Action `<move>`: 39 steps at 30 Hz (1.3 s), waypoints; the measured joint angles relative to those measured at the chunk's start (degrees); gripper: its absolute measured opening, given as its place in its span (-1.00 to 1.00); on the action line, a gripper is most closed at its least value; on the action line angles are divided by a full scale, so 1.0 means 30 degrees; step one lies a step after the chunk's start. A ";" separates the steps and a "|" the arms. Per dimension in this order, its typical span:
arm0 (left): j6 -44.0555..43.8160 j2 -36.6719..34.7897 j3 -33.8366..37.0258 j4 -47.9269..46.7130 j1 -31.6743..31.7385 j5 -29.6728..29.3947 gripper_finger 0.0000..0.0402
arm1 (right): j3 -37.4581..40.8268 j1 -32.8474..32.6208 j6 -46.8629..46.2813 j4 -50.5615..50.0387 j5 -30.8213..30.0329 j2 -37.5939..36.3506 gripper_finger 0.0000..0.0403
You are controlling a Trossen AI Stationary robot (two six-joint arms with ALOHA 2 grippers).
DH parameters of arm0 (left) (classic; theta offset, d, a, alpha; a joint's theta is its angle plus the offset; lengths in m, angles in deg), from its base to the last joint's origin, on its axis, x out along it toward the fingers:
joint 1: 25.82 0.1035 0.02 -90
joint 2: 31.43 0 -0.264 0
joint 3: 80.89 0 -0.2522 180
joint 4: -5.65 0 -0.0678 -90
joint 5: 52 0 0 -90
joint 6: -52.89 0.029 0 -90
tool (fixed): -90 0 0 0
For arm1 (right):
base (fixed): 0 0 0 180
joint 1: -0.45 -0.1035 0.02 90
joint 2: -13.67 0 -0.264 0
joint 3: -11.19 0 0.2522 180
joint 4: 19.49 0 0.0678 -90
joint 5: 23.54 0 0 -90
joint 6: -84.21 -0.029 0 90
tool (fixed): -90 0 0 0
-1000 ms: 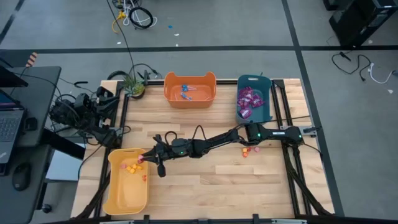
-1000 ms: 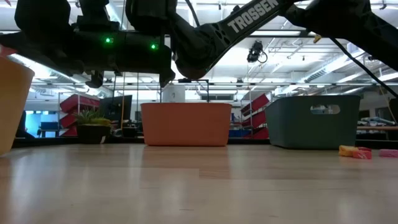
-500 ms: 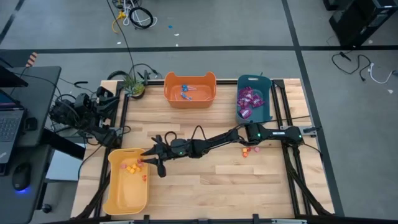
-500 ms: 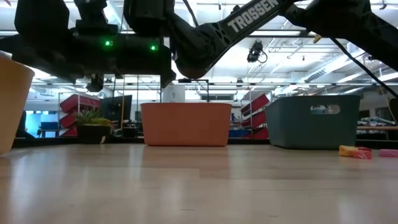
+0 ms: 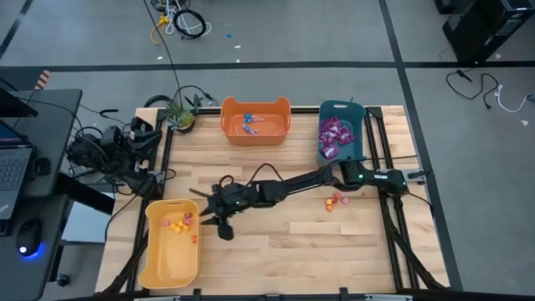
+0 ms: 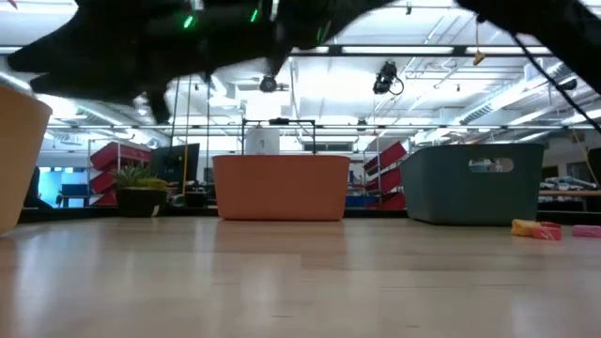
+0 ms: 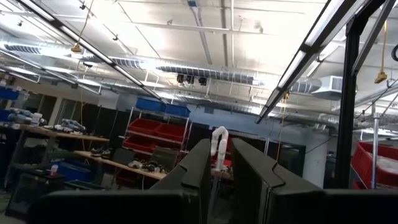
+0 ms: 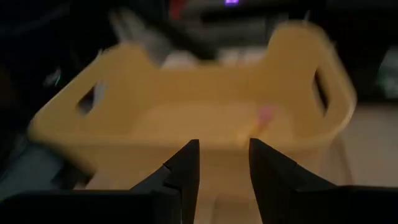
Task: Sort candy
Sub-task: Put the yellow candy into the yellow bin
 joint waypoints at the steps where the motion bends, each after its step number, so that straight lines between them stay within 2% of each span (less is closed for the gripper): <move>1: -0.0014 0.0000 0.0000 -0.0094 0.0000 -0.0005 -0.67 | 0.0000 -0.0114 -0.0025 -0.1645 0.0161 -0.0511 -0.38; 5: -0.0050 0.0000 0.0000 -0.0544 -0.0005 0.0279 -0.67 | -0.0029 -0.0770 -0.0111 -0.8625 0.0130 -0.2470 -0.39; 9: -0.0065 0.0000 0.0000 -0.0617 -0.0003 0.1265 -0.67 | -0.0022 -0.1389 -0.0894 -1.4517 -0.0811 -0.3926 -0.39; 15: -0.0072 0.0000 0.0000 -0.0771 0.0003 0.2116 -0.67 | 0.0229 -0.2290 -0.1499 -1.9490 -0.3297 -0.5492 -0.39; 21: -0.0079 0.0000 0.0000 -0.0830 0.0001 0.2130 -0.67 | 0.3465 -0.2910 -0.2833 -1.9714 -0.4724 -0.8082 -0.39; 30: -0.0087 0.0000 0.0000 -0.0872 -0.0004 0.2130 -0.67 | 1.2410 -0.3214 -0.5774 -1.5029 -0.6226 -1.3474 -0.39; 39: -0.0087 0.0007 0.0000 -0.1126 0.0003 0.2130 -0.67 | 1.9398 -0.4353 -1.0891 -1.4366 -0.7081 -1.7790 -0.39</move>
